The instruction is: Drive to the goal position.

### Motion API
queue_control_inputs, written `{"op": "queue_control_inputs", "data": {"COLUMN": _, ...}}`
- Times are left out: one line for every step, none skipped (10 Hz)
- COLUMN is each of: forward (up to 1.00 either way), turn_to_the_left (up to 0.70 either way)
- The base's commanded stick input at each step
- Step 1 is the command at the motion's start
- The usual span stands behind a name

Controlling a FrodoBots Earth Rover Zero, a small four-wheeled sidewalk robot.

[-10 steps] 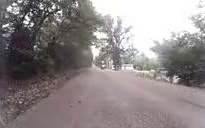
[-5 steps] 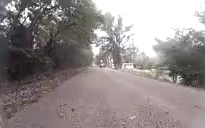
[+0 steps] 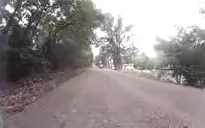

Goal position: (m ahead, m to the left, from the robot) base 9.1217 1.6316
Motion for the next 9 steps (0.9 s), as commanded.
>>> {"op": "queue_control_inputs", "data": {"forward": 0.70, "turn_to_the_left": 0.00}}
{"op": "queue_control_inputs", "data": {"forward": 0.70, "turn_to_the_left": 0.00}}
{"op": "queue_control_inputs", "data": {"forward": 0.70, "turn_to_the_left": 0.00}}
{"op": "queue_control_inputs", "data": {"forward": 0.70, "turn_to_the_left": 0.00}}
{"op": "queue_control_inputs", "data": {"forward": 0.70, "turn_to_the_left": 0.00}}
{"op": "queue_control_inputs", "data": {"forward": 0.70, "turn_to_the_left": 0.00}}
{"op": "queue_control_inputs", "data": {"forward": 0.70, "turn_to_the_left": 0.00}}
{"op": "queue_control_inputs", "data": {"forward": 0.70, "turn_to_the_left": 0.00}}
{"op": "queue_control_inputs", "data": {"forward": 0.70, "turn_to_the_left": 0.00}}
